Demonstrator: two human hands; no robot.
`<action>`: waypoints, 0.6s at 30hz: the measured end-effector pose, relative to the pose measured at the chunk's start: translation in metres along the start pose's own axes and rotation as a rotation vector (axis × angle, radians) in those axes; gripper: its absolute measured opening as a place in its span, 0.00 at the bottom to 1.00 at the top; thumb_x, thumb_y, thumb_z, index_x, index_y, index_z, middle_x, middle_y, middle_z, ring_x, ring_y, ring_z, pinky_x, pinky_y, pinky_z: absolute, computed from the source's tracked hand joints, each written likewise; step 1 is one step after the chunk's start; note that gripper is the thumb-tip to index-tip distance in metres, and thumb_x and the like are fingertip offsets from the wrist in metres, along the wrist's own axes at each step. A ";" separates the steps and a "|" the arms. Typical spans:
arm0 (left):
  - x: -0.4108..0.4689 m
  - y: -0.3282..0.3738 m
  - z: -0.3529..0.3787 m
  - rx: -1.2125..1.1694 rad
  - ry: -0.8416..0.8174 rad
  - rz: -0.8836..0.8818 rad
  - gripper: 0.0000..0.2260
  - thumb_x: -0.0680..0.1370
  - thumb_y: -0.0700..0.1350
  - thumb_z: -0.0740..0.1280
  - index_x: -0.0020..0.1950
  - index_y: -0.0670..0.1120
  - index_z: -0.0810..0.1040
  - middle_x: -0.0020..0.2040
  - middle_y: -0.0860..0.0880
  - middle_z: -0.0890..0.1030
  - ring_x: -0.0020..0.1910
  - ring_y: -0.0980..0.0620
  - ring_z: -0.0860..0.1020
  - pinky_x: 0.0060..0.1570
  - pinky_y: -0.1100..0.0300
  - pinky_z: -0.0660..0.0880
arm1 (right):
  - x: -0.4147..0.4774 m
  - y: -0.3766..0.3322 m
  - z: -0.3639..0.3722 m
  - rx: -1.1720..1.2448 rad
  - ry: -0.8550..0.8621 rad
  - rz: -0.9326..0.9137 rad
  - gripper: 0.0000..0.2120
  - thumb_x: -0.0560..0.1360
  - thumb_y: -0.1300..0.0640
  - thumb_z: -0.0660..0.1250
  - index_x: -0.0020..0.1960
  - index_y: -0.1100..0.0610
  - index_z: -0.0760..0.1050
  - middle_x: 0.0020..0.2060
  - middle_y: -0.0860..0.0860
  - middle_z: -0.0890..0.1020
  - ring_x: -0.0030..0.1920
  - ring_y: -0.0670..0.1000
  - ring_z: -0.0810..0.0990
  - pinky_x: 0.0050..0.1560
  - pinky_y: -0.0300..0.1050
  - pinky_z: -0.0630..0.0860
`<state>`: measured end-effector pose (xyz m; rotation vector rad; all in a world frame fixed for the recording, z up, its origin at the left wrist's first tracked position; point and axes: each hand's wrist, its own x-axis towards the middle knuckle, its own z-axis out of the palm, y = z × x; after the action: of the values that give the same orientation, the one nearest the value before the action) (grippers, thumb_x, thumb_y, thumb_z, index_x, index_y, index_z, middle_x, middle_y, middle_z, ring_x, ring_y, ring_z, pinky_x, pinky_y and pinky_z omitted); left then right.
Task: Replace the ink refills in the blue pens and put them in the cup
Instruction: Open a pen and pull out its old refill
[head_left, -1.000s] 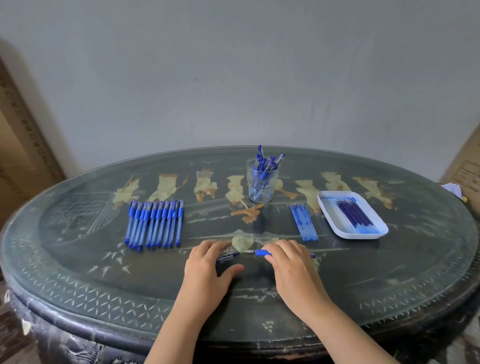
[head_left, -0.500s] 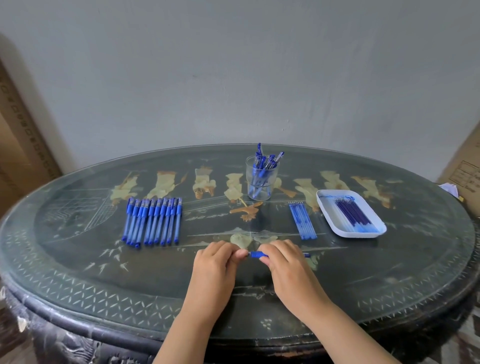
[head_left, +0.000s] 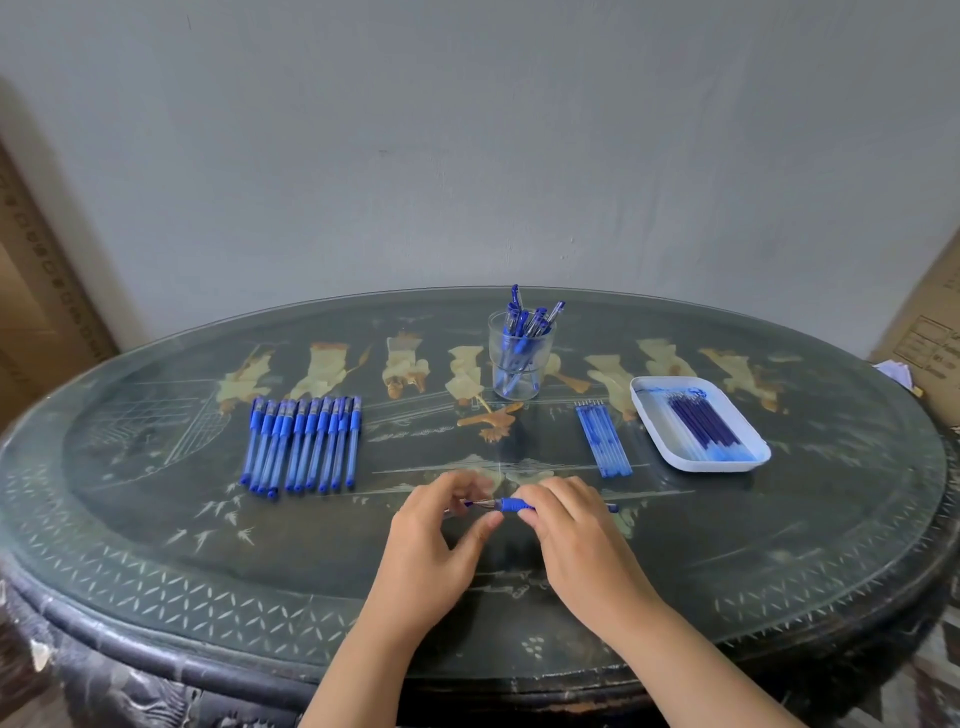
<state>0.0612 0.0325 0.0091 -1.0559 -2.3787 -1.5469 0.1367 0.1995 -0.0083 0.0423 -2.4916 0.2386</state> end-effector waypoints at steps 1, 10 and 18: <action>0.001 -0.001 0.000 0.011 0.012 0.005 0.06 0.74 0.55 0.70 0.50 0.61 0.77 0.47 0.63 0.80 0.48 0.58 0.77 0.48 0.73 0.69 | 0.000 0.000 0.001 -0.010 -0.001 -0.007 0.06 0.79 0.57 0.60 0.53 0.53 0.76 0.46 0.46 0.77 0.45 0.47 0.73 0.46 0.43 0.75; 0.000 -0.003 0.000 -0.014 0.005 -0.036 0.08 0.74 0.50 0.73 0.50 0.57 0.79 0.45 0.62 0.81 0.47 0.57 0.78 0.47 0.68 0.72 | 0.001 -0.001 0.000 -0.039 0.014 -0.003 0.12 0.80 0.54 0.55 0.53 0.52 0.77 0.46 0.45 0.78 0.45 0.47 0.74 0.47 0.41 0.74; 0.000 0.000 -0.004 -0.054 -0.009 -0.097 0.12 0.73 0.51 0.74 0.55 0.58 0.79 0.48 0.63 0.82 0.49 0.58 0.78 0.46 0.69 0.71 | 0.001 0.000 0.000 -0.057 0.026 -0.004 0.11 0.80 0.54 0.56 0.53 0.52 0.77 0.45 0.44 0.78 0.45 0.47 0.74 0.50 0.39 0.69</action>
<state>0.0596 0.0293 0.0108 -0.9726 -2.4416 -1.6501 0.1354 0.1998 -0.0079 0.0201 -2.4706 0.1649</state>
